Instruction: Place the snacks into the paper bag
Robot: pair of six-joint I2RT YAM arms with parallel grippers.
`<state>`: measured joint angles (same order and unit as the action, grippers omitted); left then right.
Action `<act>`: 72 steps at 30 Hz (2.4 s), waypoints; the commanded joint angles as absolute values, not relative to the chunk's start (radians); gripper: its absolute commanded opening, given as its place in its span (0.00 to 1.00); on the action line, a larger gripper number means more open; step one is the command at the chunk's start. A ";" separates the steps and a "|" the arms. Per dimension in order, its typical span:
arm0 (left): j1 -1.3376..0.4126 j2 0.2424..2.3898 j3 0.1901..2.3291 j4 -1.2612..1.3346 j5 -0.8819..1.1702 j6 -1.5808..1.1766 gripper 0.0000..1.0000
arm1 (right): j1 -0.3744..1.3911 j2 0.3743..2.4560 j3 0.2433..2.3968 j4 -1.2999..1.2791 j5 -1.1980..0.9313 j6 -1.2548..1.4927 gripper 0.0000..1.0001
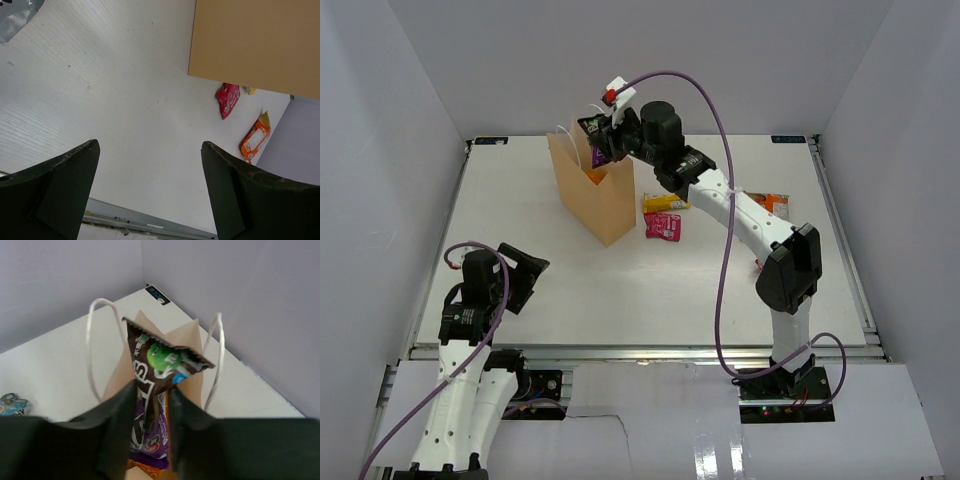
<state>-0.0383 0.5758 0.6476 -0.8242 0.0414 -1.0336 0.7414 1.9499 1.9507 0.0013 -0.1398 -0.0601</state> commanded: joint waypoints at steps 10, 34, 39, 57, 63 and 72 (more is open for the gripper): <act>-0.038 0.646 0.644 -0.831 0.028 -1.040 0.92 | 0.720 1.813 1.887 0.040 -0.201 -0.086 0.79; 0.379 1.316 0.772 -0.628 -0.130 -0.928 0.86 | 0.074 1.313 1.008 -0.279 -0.940 -0.377 0.98; 0.419 1.385 0.775 -0.569 -0.080 -0.885 0.74 | 0.071 1.319 1.029 -0.276 -0.951 -0.368 0.98; 0.446 1.194 0.730 -0.358 0.375 -0.834 0.07 | 0.054 1.315 1.043 -0.299 -0.957 -0.362 0.98; 0.350 1.036 0.819 -0.141 0.620 -0.977 0.04 | 0.052 1.327 1.054 -0.310 -0.948 -0.370 0.98; 0.031 1.159 1.310 -0.132 0.494 -1.022 0.03 | 0.052 1.324 1.065 -0.322 -0.946 -0.361 0.98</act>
